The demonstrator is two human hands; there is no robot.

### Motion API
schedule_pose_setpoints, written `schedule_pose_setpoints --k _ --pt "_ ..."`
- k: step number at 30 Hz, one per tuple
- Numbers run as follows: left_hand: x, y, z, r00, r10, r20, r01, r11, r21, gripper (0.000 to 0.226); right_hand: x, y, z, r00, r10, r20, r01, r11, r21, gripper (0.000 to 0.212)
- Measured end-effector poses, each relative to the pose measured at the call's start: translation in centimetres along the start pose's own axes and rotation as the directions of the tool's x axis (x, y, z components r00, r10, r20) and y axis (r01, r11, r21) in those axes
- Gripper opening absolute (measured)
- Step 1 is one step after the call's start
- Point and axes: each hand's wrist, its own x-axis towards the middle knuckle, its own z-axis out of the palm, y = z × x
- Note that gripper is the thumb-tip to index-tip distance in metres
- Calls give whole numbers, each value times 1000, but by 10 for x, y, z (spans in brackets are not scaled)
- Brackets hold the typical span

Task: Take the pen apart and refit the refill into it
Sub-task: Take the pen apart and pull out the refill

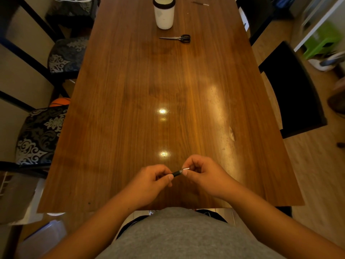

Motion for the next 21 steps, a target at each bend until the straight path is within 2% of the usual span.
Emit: schedule_pose_setpoints --k 8,12,17,21 --pt "0 -5 2 1000 -28 5 29 992 -121 17 0 -4 -1 996 41 -80 -17 960 280 13" --pt "1 -8 2 1000 -28 -8 27 989 -145 17 3 -1 -4 989 60 -133 -10 937 349 11" --pt "0 -14 1 997 -67 -40 60 986 -157 17 16 22 -11 959 149 -240 -73 951 299 7" --pt "-2 -22 -2 988 -136 -71 120 973 -197 18 35 54 -13 934 224 -278 -208 974 86 8"
